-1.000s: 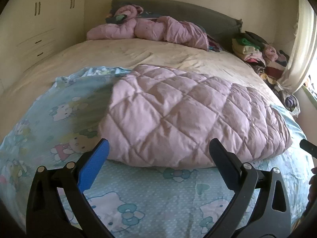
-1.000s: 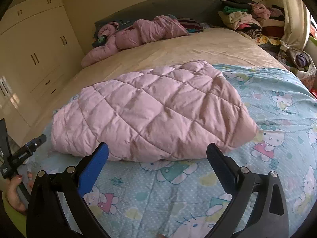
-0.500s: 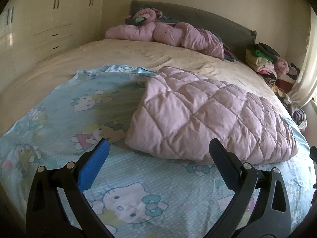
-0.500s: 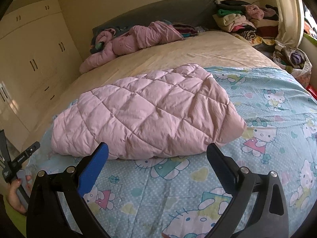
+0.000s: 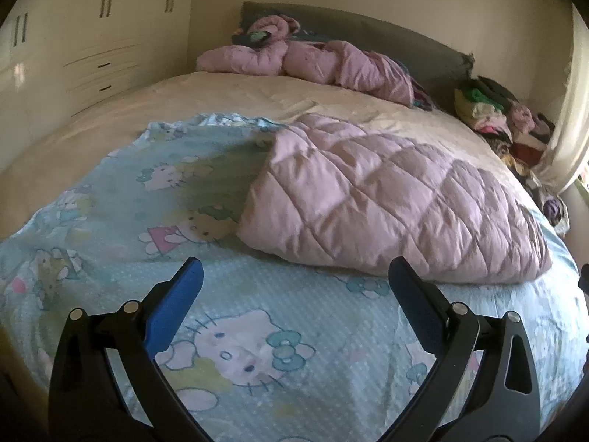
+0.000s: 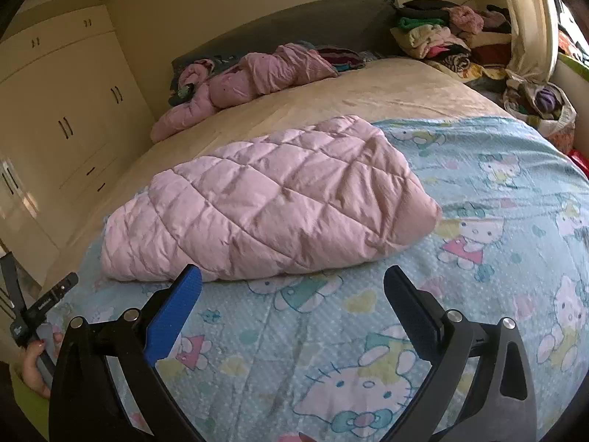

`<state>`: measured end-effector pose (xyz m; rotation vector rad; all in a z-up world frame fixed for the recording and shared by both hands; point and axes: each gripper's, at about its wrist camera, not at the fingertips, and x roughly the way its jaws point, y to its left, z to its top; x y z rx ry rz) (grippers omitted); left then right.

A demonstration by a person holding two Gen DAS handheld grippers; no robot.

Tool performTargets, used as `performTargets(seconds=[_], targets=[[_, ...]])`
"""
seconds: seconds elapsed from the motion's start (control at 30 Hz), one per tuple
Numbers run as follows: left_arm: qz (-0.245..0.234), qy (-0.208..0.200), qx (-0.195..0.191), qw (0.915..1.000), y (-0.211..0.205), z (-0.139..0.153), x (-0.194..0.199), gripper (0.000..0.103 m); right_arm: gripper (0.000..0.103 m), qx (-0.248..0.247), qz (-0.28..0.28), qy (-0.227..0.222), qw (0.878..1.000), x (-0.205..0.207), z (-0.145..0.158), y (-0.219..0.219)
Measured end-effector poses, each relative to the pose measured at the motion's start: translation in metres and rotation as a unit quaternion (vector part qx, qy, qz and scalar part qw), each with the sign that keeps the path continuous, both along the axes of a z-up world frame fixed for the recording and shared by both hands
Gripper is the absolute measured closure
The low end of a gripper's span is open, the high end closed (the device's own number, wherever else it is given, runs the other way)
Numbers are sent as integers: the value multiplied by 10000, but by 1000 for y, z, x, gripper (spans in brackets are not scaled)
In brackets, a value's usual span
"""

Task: Fold large clothes
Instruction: 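Move both grippers to the end of the pink quilted bundle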

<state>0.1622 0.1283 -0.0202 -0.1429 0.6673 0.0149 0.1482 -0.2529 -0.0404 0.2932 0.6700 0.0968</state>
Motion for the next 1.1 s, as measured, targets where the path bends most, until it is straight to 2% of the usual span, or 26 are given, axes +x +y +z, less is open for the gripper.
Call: performTargets(seconds=[0.1,0.27,0.5,0.67,1.1], targets=[[-147,146,-98,9997,-8,-8,3,9,4,110,-99,69,9999,-4,-8,-9],[-167,386,81,9991,-18,-22,10,9,4,261,-262,190,9991,-4,-22,-23],[15,676,60,9977,-13,-36,19,9,4,582,-477,389,9964,6,-43,-42],[207,794,-105,9966,-2,-43,25,9,4,799,-568,545,9937,17,-56,-53],[456,984,-235,9938,13,-50,43,9,4,1390,-880,937,9819,53,-84,-88]])
